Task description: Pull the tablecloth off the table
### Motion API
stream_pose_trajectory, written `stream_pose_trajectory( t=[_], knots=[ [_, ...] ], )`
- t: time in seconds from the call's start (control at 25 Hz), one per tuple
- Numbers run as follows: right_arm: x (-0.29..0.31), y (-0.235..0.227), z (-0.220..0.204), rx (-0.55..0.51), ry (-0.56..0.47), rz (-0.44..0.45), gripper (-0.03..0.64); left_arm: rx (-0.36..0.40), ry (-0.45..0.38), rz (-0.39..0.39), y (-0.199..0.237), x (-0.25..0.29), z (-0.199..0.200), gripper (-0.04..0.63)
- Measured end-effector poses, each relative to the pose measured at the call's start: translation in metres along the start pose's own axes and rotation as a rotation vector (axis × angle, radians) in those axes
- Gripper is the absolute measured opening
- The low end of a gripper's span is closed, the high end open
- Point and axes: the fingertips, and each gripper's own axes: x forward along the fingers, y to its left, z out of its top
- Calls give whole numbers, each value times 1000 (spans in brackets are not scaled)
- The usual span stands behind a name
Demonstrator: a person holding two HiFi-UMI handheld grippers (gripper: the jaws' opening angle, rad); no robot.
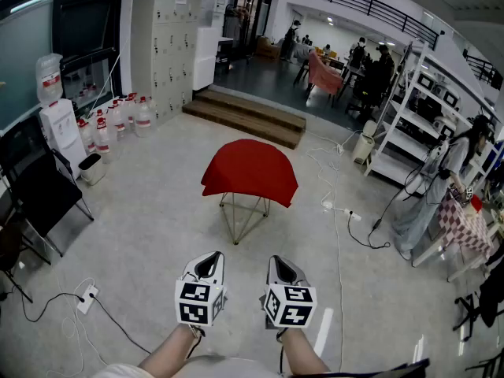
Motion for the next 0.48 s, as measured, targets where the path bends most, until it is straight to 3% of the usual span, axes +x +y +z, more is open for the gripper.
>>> stream_pose_trajectory(
  t=[0.48],
  knots=[
    [15,14,0,31,20,27,25,1,15,4,16,0,-1,17]
  ],
)
